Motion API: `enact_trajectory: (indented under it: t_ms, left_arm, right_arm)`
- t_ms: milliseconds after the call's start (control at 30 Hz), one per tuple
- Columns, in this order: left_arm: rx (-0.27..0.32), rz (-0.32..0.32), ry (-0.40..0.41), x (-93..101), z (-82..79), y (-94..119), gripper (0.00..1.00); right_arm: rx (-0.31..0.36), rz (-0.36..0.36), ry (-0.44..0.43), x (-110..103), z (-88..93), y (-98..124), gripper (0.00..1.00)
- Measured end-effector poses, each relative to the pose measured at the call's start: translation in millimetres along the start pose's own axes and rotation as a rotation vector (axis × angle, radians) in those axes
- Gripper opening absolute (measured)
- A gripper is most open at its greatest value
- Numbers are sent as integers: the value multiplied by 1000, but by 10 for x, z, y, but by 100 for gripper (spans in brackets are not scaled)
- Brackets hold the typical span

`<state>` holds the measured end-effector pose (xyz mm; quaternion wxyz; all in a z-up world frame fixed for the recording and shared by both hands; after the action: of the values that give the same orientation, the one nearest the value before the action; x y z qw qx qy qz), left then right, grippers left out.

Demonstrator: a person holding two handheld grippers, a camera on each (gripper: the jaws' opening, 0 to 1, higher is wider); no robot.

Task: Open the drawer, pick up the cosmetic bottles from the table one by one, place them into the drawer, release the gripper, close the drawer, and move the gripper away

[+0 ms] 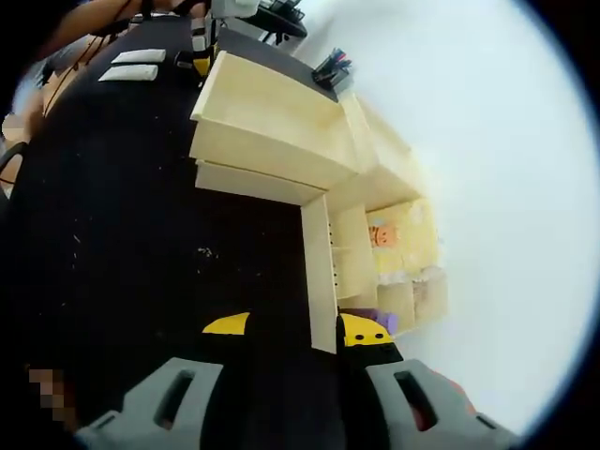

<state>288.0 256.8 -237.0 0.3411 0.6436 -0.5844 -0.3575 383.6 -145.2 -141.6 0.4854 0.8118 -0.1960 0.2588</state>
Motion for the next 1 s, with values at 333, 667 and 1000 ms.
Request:
enact_trajectory:
  t_ms: [333, 667, 1000]
  left_arm:
    - [64, -14, -28, 140, -258, 546, 16]
    - [138, -10, -78, 428, -669, 1023, 16]
    - [163, 29, -123, 708, -1006, 1092, 16]
  right_arm:
    - [24, 0, 2, 30, 0, 30, 31]
    - [48, -5, -8, 24, 37, 73, 31]
    - [39, -7, -12, 36, 43, 56, 31]
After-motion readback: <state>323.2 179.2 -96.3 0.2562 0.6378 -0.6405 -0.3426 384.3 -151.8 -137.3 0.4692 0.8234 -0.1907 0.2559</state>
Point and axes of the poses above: the point that each gripper's makers call its tool centre point, and the gripper's own axes: y roughly backward along the fingers, x roughly to its right, z roughly out of its underside, the point moved 10 cm from there along y, roughly backward along the fingers, and after that the axes turned 7 degrees about x, right-handed, at the moved point
